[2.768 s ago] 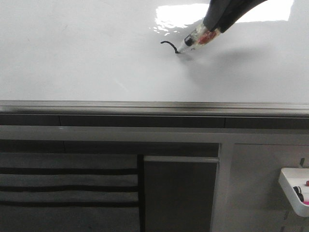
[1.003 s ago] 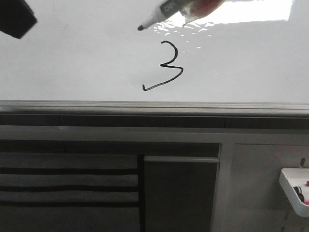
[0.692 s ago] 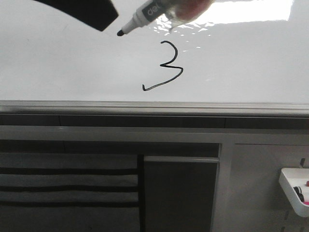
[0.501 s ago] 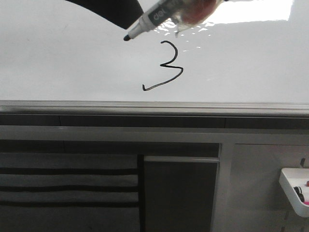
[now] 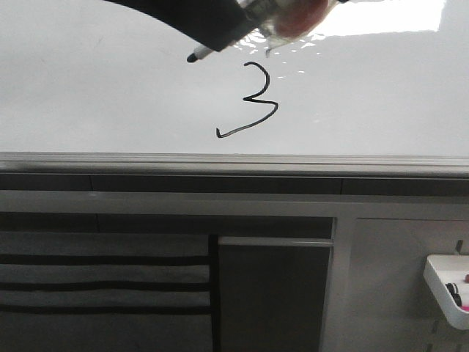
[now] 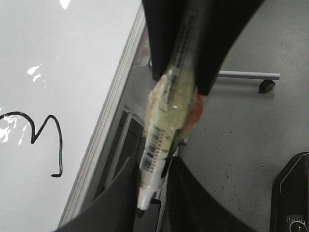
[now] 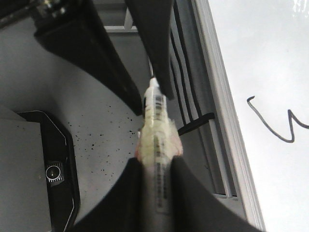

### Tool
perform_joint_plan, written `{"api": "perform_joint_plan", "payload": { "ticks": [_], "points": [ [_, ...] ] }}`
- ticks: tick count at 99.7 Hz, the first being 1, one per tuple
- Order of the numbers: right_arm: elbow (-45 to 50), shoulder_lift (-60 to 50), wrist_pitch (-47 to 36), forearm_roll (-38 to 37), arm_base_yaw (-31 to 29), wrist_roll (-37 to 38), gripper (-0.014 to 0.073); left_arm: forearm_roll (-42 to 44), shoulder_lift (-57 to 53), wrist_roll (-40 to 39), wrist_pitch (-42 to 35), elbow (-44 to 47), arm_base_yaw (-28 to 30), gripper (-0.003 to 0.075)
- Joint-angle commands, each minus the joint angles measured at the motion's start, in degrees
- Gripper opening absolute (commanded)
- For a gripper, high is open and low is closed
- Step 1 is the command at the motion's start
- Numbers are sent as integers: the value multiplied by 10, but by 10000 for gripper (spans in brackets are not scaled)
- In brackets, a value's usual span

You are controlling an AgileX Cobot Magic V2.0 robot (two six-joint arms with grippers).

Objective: Write number 3 on whiteboard

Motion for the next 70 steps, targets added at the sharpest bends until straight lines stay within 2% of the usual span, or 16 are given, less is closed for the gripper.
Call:
{"api": "perform_joint_plan", "payload": {
  "ticks": [1,13,33,52,70],
  "points": [
    [-16,-14,-40,24,1,-5,-17,-14,-12,-1,-32,-19,-4,120],
    [-16,-14,-50,47,1,-5,-17,-15,-12,-1,-32,-19,-4,160],
    [-16,-14,-51,47,1,-5,-17,-15,-12,-1,-33,-19,-4,291],
    [-16,-14,-51,47,1,-5,-17,-15,-12,-1,-35,-19,-4,247],
    [-16,-14,-51,47,1,-5,-17,-15,-12,-1,-35,-19,-4,139]
  ]
}}
